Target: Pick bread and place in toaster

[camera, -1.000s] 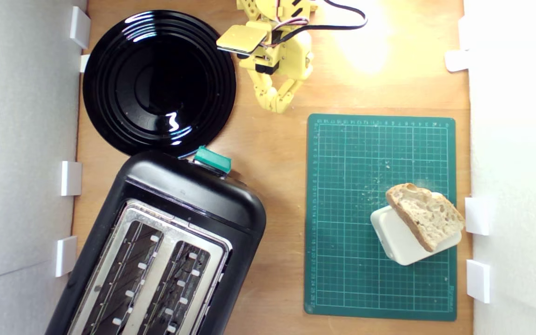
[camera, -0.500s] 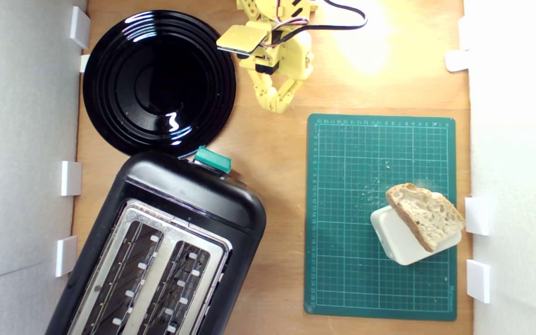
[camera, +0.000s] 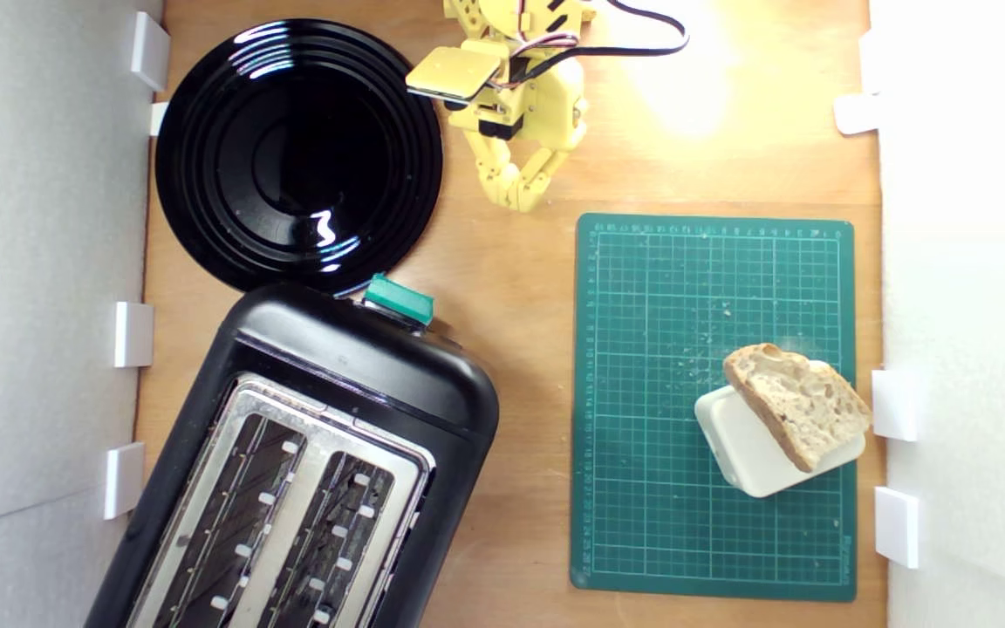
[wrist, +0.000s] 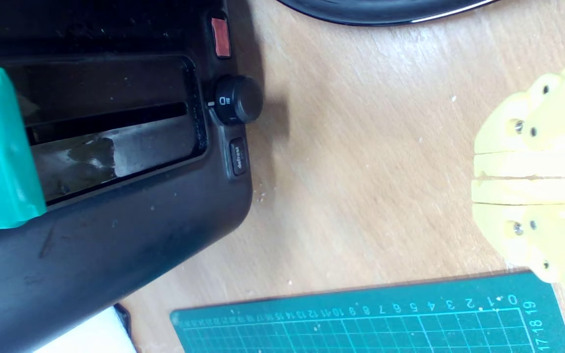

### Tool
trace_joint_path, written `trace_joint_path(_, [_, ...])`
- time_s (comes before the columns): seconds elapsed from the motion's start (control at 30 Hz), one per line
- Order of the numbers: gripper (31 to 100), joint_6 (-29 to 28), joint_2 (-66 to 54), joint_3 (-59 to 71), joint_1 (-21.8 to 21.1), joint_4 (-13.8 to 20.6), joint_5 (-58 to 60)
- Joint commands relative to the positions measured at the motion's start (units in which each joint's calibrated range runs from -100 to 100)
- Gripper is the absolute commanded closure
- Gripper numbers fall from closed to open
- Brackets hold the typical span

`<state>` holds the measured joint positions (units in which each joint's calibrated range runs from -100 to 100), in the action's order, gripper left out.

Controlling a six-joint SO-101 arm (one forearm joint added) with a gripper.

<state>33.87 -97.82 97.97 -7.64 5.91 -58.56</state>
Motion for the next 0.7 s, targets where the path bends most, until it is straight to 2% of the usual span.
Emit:
trace_joint_path(0.0, [91.5,0.2,-0.4,-0.1,0.2,-0.3,-0.7])
trace_joint_path(0.67, [91.5,0.2,-0.4,-0.1,0.0,-0.3,-0.7])
